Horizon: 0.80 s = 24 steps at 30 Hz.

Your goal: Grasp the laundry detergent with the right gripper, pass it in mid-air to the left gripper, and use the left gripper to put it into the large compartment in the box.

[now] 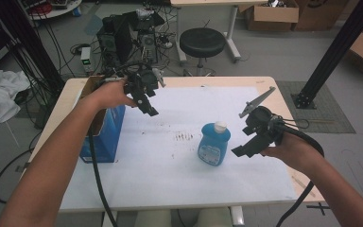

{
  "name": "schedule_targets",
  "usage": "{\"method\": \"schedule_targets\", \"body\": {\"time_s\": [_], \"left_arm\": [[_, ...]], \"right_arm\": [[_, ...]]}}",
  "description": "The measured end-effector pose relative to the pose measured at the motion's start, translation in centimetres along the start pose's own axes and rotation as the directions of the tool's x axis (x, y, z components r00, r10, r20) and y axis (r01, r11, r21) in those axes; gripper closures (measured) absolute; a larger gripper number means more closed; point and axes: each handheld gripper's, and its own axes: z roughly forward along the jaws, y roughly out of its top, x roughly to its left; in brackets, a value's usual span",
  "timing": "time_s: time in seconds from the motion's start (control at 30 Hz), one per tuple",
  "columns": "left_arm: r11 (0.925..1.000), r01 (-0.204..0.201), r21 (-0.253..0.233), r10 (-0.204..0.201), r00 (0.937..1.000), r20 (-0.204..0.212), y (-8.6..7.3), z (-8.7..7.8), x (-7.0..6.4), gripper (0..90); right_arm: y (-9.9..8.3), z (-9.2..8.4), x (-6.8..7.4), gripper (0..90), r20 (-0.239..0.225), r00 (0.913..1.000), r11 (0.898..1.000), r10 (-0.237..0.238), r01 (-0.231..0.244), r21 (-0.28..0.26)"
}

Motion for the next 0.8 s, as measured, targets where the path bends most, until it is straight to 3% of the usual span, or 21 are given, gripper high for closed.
{"method": "schedule_targets", "body": {"time_s": [0.4, 0.6, 0.8], "left_arm": [[1.0, 0.0, 0.004, 0.0, 1.0, 0.001, 0.0, 0.1, 0.0, 22.4], [1.0, -0.001, 0.004, 0.001, 1.0, -0.002, -0.1, 0.1, 0.1, 22.4], [1.0, 0.002, 0.002, -0.002, 1.0, -0.002, -0.1, 0.1, 0.1, 22.4]], "right_arm": [[-1.6, 1.3, -0.4, 17.6, 0.008, 0.9997, 0.993, 0.025, -0.024, -0.116], [-2.6, 2.2, -0.7, 17.1, 0.002, 0.9994, 0.98, 0.034, -0.032, -0.199], [-3.2, 2.9, -1.0, 16.2, 0.003, 0.9994, 0.969, 0.035, -0.034, -0.245]]}}
